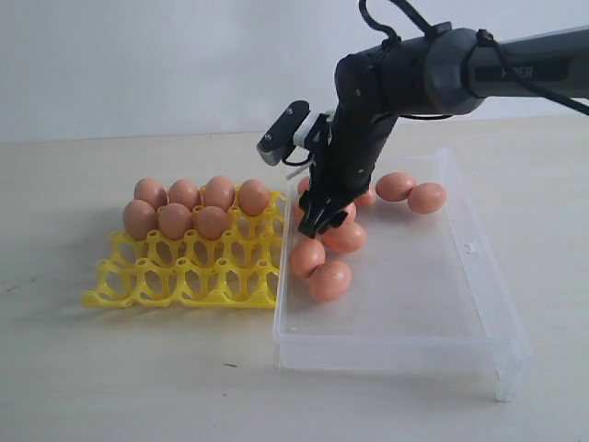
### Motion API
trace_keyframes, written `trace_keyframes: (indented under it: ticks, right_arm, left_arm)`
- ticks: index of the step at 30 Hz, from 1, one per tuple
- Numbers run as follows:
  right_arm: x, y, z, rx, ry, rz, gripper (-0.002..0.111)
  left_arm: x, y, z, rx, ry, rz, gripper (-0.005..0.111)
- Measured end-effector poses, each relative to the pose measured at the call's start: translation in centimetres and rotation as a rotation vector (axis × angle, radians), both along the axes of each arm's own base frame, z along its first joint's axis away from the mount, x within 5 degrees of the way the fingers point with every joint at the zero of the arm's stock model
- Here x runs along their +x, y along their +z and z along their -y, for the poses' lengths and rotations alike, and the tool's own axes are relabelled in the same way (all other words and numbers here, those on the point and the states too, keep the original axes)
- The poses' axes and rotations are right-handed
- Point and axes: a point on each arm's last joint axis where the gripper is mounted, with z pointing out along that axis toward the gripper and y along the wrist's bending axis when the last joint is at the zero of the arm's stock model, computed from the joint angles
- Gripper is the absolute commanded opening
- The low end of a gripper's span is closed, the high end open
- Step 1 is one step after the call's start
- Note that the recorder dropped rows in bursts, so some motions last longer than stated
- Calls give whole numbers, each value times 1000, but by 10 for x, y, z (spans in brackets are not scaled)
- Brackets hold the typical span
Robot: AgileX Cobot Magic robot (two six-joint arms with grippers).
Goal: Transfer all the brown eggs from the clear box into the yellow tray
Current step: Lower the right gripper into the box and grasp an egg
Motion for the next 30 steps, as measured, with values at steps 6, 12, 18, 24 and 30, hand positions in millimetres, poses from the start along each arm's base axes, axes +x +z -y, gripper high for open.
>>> trace_keyframes:
  ticks: [6, 12, 18, 24, 30]
  right_arm:
    - [-2, -9, -3, -16, 17, -24, 61]
    - [-2, -13, -3, -24, 25, -30, 61]
    - [-1, -28, -3, -41, 26, -57, 61]
    - [-1, -40, -4, -53, 26, -78, 58]
    - [0, -40, -5, -41, 25, -71, 0]
  left_arm:
    - [0, 0, 0, 0, 0, 0, 0]
    - [0, 0, 0, 0, 0, 0, 0]
    - [0, 0, 0, 0, 0, 0, 0]
    - [0, 0, 0, 0, 0, 0, 0]
    - [0, 0, 0, 0, 0, 0, 0]
